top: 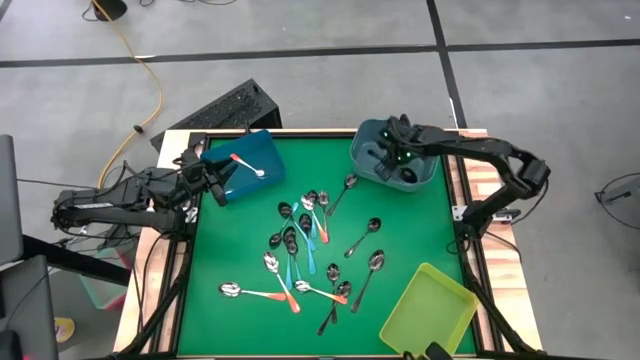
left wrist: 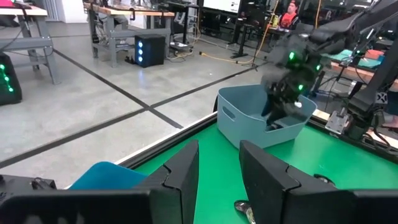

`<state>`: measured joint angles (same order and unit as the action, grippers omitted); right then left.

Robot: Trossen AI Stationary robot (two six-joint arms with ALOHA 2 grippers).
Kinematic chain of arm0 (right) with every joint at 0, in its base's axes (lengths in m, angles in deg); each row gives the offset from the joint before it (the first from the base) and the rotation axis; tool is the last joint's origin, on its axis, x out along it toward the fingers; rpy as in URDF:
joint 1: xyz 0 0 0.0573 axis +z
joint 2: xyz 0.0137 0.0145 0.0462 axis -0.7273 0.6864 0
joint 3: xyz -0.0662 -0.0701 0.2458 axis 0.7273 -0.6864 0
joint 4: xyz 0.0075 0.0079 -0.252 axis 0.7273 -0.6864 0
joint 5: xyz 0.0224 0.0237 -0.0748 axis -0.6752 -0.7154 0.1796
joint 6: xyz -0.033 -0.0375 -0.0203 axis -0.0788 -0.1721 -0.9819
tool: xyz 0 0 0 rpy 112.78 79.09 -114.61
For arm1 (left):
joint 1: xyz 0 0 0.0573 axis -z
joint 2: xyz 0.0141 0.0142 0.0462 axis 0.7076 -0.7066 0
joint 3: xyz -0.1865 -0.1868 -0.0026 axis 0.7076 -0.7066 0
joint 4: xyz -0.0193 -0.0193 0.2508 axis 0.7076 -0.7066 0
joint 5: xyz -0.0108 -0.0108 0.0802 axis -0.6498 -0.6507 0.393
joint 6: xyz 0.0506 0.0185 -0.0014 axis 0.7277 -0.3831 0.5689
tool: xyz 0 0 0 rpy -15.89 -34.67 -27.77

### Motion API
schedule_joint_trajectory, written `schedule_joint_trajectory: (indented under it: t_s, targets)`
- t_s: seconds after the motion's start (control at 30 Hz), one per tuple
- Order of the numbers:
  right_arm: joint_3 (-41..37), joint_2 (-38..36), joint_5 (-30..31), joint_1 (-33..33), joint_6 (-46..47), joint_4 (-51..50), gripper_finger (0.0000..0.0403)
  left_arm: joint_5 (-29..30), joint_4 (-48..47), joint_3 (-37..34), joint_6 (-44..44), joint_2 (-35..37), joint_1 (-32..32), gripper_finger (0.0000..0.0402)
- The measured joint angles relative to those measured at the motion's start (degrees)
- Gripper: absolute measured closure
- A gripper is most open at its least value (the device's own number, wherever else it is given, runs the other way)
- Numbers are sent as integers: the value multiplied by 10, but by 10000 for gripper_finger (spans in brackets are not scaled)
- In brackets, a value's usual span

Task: Sort silverware by color (type)
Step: Put the blue spoon into the yellow bin

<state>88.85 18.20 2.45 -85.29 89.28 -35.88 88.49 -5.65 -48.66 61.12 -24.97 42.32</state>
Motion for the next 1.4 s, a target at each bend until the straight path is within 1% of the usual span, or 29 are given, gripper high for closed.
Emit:
schedule_joint_trajectory:
  t_s: [0.1, 0.23, 0.43, 0.53, 0.7, 0.83, 0.93, 0.97, 1.07, 1.13, 1.2, 1.4]
  targets:
    - [41, -14, 0, 6, -1, -12, 206, 0, 0, 0, 0, 0, 0, 301]
    - [96, -33, 0, 23, -6, -12, 207, 0, 0, 0, 0, 0, 0, 301]
    - [160, -45, -1, 72, -19, -10, 211, 0, 0, 0, 0, 0, 0, 301]
    - [176, -45, -1, 102, -6, -6, 211, 0, 0, 0, 0, 0, 0, 301]
    - [177, -40, -1, 164, 25, 14, 211, 0, -1, 0, 1, 0, 0, 301]
    - [176, -28, 18, 210, 84, 23, 211, 0, -1, 0, 1, 0, 0, 301]
    - [179, -7, 47, 253, 129, 55, 211, 0, -3, 0, 1, 0, 0, 301]
    - [178, 0, 56, 263, 140, 50, 211, -1, -4, 0, 1, 0, 0, 301]
    - [178, 35, 74, 306, 181, 64, 211, -4, -4, 0, 7, 0, 0, 301]
    - [176, 55, 79, 327, 214, 55, 211, -7, -4, 0, 10, 0, 0, 301]
    - [178, 76, 83, 350, 259, 77, 211, -10, -4, 0, 10, 0, 0, 301]
    - [184, 149, 93, 405, 399, 88, 211, -23, -11, 0, 43, 0, 0, 301]
